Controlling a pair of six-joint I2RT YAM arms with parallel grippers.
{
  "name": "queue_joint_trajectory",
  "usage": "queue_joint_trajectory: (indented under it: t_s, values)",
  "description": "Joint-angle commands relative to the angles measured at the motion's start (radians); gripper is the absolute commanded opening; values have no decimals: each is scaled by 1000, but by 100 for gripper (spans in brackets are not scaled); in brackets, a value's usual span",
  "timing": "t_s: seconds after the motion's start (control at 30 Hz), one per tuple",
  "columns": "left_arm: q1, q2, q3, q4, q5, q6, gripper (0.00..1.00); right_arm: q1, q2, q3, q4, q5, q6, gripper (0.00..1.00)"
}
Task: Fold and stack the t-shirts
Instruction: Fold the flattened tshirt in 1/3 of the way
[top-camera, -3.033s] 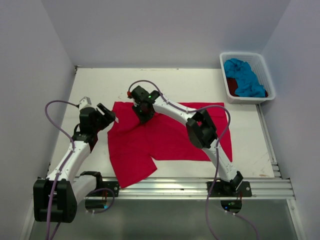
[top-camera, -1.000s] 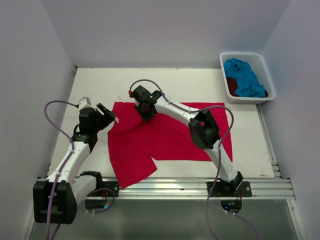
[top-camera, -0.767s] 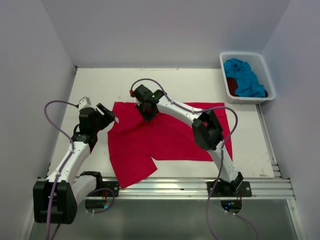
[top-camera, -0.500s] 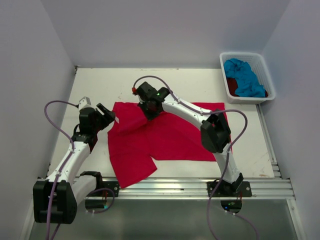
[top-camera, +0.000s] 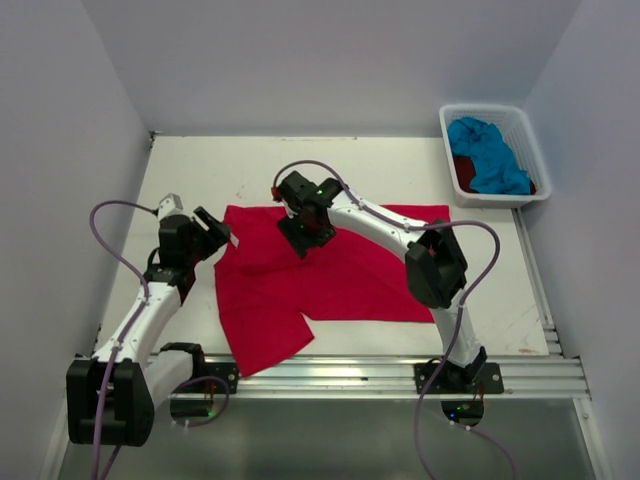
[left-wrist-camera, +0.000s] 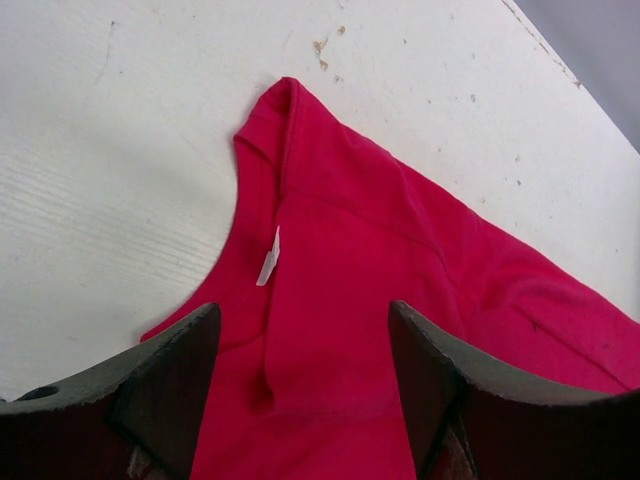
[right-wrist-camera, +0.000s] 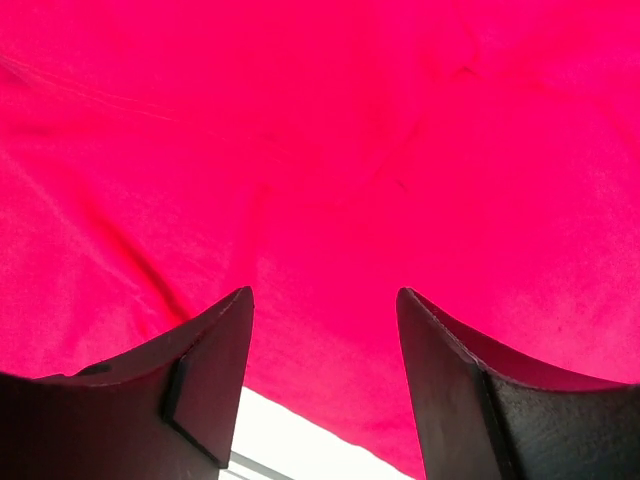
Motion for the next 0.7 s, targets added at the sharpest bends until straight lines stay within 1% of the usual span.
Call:
queue_joint_trajectory:
  t_s: [0.0, 0.03, 0.1, 0.13, 0.17, 0.2, 0.23, 0.27, 0.33, 0.37, 0.43, 0.5, 0.6, 0.67]
  values:
    - [10, 21, 19, 31, 17, 42, 71, -2, -75, -9, -23, 61, 5, 63]
    - [10, 27, 22, 37, 55, 57, 70, -2, -84, -11, -20, 90, 18, 63]
    - [10, 73, 36, 121, 153, 73, 66, -3, -116, -29, 9, 148, 42, 61]
    - [10, 98, 48, 139, 189, 82, 56, -6, -125, -38, 24, 219, 51, 59]
    - [8, 127, 76, 158, 224, 83, 48, -11, -136, -43, 31, 242, 59, 56]
    - [5, 195, 91, 200, 284, 88, 34, -14, -151, -55, 41, 268, 67, 27]
    - [2, 233, 110, 212, 299, 94, 11, -26, -159, -63, 46, 316, 90, 1]
    - [-3, 306, 149, 218, 306, 99, 1, -31, -167, -71, 46, 343, 102, 0]
    - [-23, 375, 191, 246, 315, 111, 0, -42, -205, -126, 77, 380, 113, 0]
    - [-29, 433, 216, 292, 336, 112, 0, -48, -219, -149, 104, 424, 117, 0]
    - [-47, 486, 230, 364, 375, 93, 0, -83, -248, -199, 117, 433, 133, 0]
    - [-52, 576, 251, 422, 427, 73, 0, -120, -260, -242, 129, 436, 154, 0]
    - [-58, 668, 295, 426, 421, 47, 0, -238, -283, -308, 166, 430, 173, 0]
    - [-61, 696, 314, 404, 378, 51, 0, -275, -288, -338, 204, 430, 167, 0]
